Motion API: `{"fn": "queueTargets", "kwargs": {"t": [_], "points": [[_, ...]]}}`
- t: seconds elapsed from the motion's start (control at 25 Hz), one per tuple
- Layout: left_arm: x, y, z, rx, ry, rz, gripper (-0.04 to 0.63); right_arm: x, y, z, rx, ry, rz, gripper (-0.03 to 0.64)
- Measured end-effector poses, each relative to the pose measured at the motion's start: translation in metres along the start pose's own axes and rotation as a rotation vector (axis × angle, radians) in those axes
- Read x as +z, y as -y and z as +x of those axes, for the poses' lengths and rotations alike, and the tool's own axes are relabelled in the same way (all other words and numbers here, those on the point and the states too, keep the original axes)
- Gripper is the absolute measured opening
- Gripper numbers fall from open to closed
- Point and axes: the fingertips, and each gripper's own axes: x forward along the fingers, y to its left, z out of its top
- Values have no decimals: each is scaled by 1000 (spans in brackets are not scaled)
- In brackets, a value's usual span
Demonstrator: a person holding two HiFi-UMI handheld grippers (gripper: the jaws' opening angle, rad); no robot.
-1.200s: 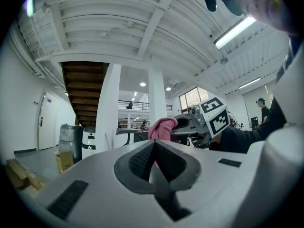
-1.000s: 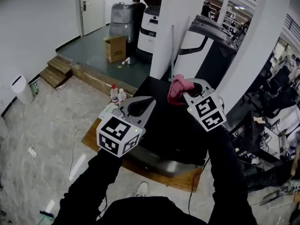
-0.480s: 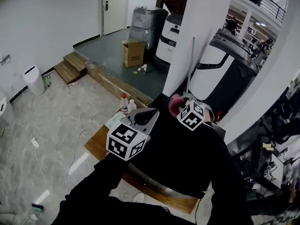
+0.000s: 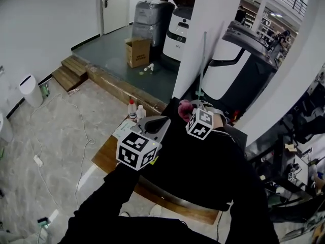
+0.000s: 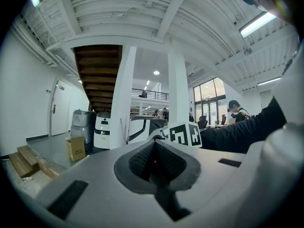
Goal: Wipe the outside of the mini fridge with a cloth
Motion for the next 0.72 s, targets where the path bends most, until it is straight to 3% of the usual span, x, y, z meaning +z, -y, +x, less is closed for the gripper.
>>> {"fn": "queueTargets", "kwargs": {"t": [0.32,0.72], "points": [[-8,-11,-27,-38,-11,11,5,41,-33,-23,69,30,50,43],[-21,-6,-87,-98,-11,13,5,98,-92,-72,61,31,84,43]]}}
